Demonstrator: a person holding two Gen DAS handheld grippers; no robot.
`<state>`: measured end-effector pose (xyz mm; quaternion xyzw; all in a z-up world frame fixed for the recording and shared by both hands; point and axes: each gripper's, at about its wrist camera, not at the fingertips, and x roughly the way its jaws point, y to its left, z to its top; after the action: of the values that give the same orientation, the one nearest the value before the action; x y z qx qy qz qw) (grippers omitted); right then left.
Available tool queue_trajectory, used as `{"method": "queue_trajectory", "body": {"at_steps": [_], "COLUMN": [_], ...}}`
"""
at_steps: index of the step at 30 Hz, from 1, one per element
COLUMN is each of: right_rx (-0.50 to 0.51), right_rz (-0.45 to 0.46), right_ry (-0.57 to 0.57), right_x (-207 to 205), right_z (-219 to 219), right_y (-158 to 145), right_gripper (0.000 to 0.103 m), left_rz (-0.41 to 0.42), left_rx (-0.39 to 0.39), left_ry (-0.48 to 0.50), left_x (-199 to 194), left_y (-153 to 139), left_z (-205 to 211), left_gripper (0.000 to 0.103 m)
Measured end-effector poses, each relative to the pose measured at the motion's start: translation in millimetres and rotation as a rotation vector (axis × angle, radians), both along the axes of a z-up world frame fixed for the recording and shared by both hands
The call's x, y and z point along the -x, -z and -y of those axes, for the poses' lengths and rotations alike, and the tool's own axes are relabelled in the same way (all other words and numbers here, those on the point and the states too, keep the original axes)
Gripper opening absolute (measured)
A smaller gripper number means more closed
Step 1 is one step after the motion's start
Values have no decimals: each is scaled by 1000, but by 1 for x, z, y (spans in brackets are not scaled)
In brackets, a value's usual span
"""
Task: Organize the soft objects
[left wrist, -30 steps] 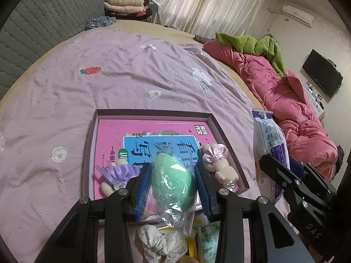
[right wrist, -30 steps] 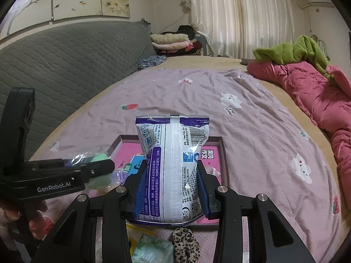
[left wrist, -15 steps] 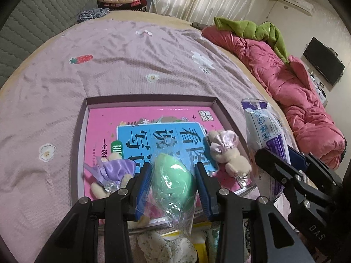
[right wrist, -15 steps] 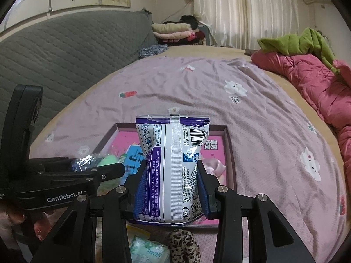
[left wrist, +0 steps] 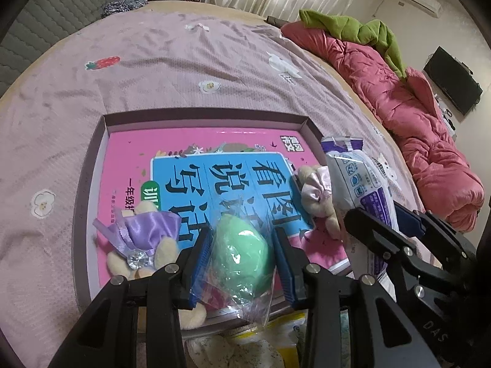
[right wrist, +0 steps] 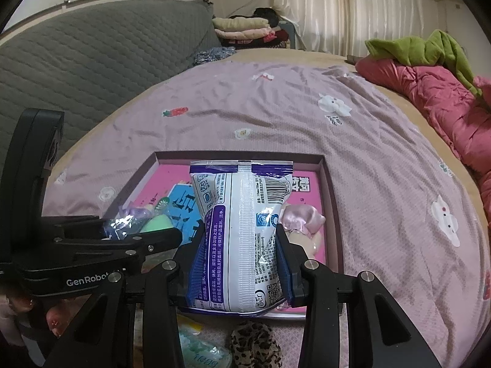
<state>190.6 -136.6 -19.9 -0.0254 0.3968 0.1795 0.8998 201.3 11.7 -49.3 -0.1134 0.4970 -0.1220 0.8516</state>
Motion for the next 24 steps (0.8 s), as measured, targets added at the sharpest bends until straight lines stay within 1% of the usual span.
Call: {"method": "queue_trajectory", "body": {"at_steps": [9, 12, 20, 24], "right_rx": [2, 5, 30, 47], "right_rz": [-24, -42, -82, -95], "right_ry": [-21, -33, -85, -85], "right_x": [-2, -5, -10, -12], "right_z": [-7, -10, -25, -29], "right_y": [15, 22, 38, 43], "right_gripper": [42, 42, 42, 42], "left_rz": [-24, -24, -31, -33], "left_rx": [-2, -26, -20, -26], "left_ry": [25, 32, 10, 12], "left_x": [1, 3, 3, 3], "left_y": [14, 16, 18, 19], "left_z": [-2, -2, -15, -15], "left_gripper": [40, 40, 40, 40]}}
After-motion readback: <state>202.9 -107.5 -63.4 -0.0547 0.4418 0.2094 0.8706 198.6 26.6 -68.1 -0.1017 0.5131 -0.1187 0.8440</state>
